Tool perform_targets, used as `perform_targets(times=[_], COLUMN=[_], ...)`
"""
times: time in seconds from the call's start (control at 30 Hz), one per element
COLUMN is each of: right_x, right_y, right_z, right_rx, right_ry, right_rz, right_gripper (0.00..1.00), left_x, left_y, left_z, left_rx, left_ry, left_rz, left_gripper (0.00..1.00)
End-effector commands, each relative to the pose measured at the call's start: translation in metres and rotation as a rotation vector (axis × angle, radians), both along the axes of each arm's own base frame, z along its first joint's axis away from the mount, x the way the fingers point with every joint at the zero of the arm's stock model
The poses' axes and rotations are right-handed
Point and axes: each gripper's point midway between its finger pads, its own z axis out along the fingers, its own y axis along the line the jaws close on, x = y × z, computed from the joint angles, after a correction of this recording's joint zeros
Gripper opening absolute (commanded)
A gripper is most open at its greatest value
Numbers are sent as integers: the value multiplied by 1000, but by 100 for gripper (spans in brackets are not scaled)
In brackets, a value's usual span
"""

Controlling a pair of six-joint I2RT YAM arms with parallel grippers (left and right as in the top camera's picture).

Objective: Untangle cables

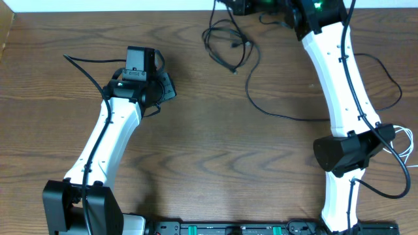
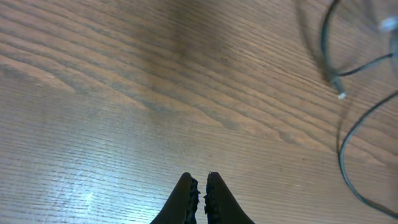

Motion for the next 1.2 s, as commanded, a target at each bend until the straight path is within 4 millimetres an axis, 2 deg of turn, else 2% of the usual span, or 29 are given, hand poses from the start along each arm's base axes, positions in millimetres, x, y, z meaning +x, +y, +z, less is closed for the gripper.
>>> perform_targets(times=[0.0,0.1,0.27,0.37,0.43,0.5,0.57,0.6,0.7,0.8,0.93,1.17], right_x=[-10,-10,-16,-19,-22,-24,-21,-18,-9,-7,-6,-3], right_y=[4,3,1,2,5,8,8,6,2,2,1,-1], right_z=[9,1,-12,-14,-11,-6,-5,-5,-8,-9,-11,-11], right_rx=[-33,-78,-130,-131,-111,-84,-80,-88,-122,-131,-144,-147], right_ry=[-42,-41,-16,-5,-7,-2,-6,-14,-24,-25,-26,-22], right_rz=[8,-18,-7,5,28,43,28,11,-56,-75,-90,-107], right_gripper=[1,1,1,1,1,1,1,1,1,1,1,1], left_x=[0,2,10,18,21,21,17,14,4,0,2,-7], left_y=[-8,-23,-64,-69,-70,-71,-82,-92,-119,-137,-150,-171], left_z=[-1,5,33,43,46,47,55,64,95,112,113,115], left_rx=[-40,-98,-242,-260,-259,-266,-329,-386,-536,-576,-533,-523], left_ry=[9,-19,-158,-213,-236,-239,-252,-272,-359,-431,-463,-480], left_rz=[-22,-107,-356,-379,-382,-387,-435,-483,-640,-733,-746,-805], left_gripper=[8,8,8,9,15,17,17,23,31,43,55,61])
